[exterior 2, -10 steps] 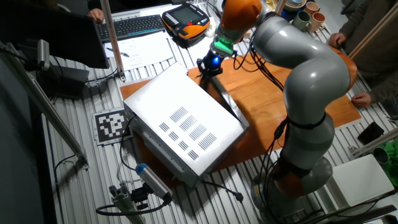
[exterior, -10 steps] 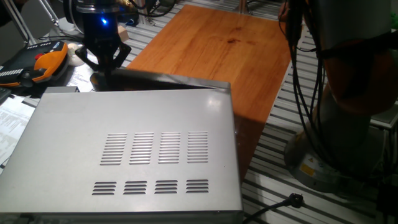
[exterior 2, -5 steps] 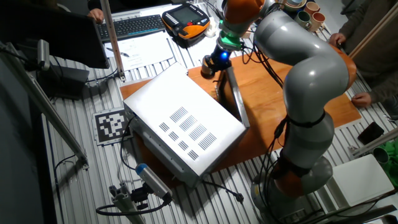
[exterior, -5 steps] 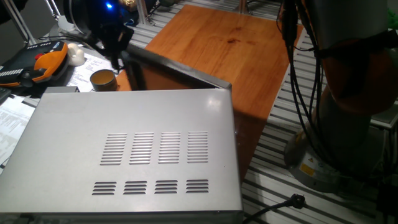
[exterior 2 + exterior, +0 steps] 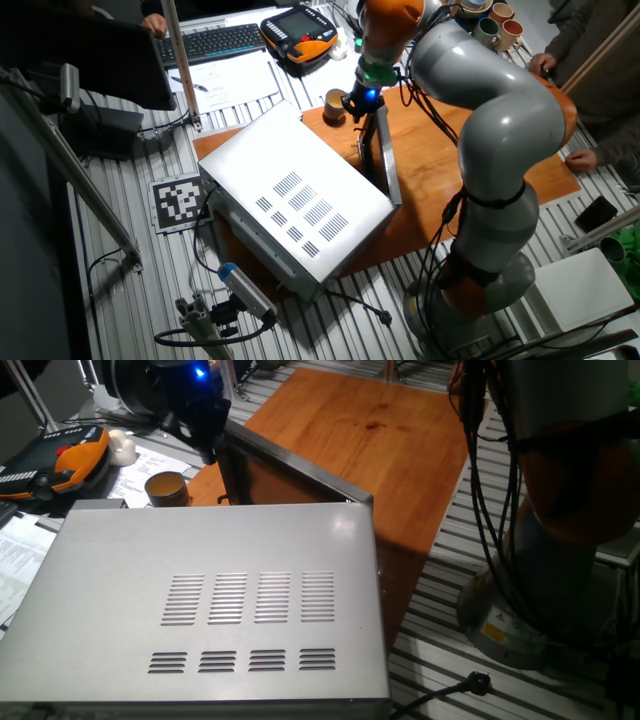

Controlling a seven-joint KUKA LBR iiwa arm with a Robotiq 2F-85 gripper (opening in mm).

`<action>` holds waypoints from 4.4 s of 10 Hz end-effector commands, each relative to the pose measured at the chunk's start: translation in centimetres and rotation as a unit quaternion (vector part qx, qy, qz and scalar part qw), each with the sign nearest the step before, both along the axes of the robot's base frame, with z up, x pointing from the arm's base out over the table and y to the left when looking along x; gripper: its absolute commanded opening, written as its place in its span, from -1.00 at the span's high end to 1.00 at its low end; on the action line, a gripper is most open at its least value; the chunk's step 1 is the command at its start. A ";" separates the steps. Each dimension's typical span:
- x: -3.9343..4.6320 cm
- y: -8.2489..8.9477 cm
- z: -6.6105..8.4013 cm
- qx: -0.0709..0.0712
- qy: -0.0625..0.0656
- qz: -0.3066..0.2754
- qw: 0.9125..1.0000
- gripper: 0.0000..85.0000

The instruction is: Put the bowl into the microwave

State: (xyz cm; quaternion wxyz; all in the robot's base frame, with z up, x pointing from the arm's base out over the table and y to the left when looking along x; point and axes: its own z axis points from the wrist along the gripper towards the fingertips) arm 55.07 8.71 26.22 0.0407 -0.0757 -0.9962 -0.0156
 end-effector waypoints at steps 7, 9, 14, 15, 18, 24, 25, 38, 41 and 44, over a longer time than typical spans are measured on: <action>-1.83 -3.4 -2.0 -0.109 -0.011 0.134 0.985 1.00; -1.69 -3.2 -2.0 -0.072 0.002 0.104 0.992 1.00; -1.69 -3.2 -2.0 -0.021 0.032 0.004 0.999 1.00; -1.69 -3.2 -2.0 -0.021 0.031 -0.007 0.999 1.00; -1.69 -3.2 -2.0 -0.020 0.029 -0.047 0.998 1.00; -2.23 -5.3 -2.0 -0.081 0.024 0.022 0.996 1.00; -2.76 -7.3 -2.1 -0.081 0.025 0.031 0.996 1.00; -0.95 -2.8 -1.5 0.006 0.007 -0.076 0.997 1.00; 0.21 -1.7 -2.7 0.011 -0.003 -0.120 0.993 1.00; 0.21 -1.7 -2.7 0.029 0.009 -0.162 0.986 1.00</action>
